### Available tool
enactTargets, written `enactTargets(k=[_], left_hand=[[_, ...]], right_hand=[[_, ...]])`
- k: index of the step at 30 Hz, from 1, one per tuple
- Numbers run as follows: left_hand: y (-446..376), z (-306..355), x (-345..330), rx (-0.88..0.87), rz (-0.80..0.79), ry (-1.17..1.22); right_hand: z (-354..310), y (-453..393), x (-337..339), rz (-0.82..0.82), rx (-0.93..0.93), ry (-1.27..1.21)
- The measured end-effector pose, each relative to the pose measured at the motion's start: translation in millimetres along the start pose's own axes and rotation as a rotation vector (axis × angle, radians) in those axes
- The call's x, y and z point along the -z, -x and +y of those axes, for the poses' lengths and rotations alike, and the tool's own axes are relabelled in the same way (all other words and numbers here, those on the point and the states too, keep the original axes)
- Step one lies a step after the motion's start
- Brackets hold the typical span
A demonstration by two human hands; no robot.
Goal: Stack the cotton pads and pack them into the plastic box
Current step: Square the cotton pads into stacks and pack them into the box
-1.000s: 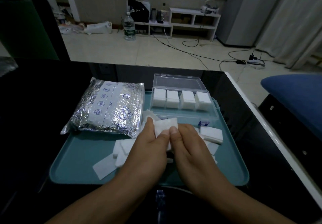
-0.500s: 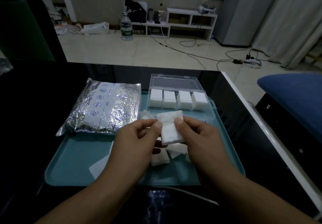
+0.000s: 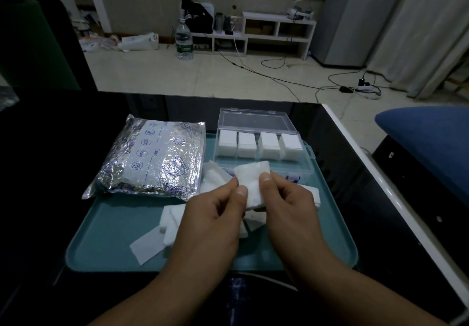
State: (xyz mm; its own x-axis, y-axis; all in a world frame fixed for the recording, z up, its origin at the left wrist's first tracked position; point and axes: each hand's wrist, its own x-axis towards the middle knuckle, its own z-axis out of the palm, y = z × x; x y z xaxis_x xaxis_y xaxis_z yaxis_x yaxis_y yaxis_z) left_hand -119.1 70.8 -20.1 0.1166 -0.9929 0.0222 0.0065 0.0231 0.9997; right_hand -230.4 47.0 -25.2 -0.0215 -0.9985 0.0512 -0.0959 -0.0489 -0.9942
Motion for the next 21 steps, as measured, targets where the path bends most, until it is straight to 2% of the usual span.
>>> enactTargets(k=[7,11,17,21], left_hand=[[-1.5,2.7,5.3,0.068,0.032,0.19],[-5.1,-1.4,8.5,0.068,0.129,0.178],[-11.0,3.9,14.1,0.1,0.173,0.235],[-12.7,7.8,14.0,0.146,0.121,0.24]], right_hand=[[1.4,3.3,-2.2,0.029,0.057,0.047],[1.0,6.5,-2.9,0.018,0.067,-0.006],[-10.9,-0.2,5.0,-0.1,-0.025,-0.135],[-14.8,-4.4,11.0,-0.102,-0.083,-0.202]])
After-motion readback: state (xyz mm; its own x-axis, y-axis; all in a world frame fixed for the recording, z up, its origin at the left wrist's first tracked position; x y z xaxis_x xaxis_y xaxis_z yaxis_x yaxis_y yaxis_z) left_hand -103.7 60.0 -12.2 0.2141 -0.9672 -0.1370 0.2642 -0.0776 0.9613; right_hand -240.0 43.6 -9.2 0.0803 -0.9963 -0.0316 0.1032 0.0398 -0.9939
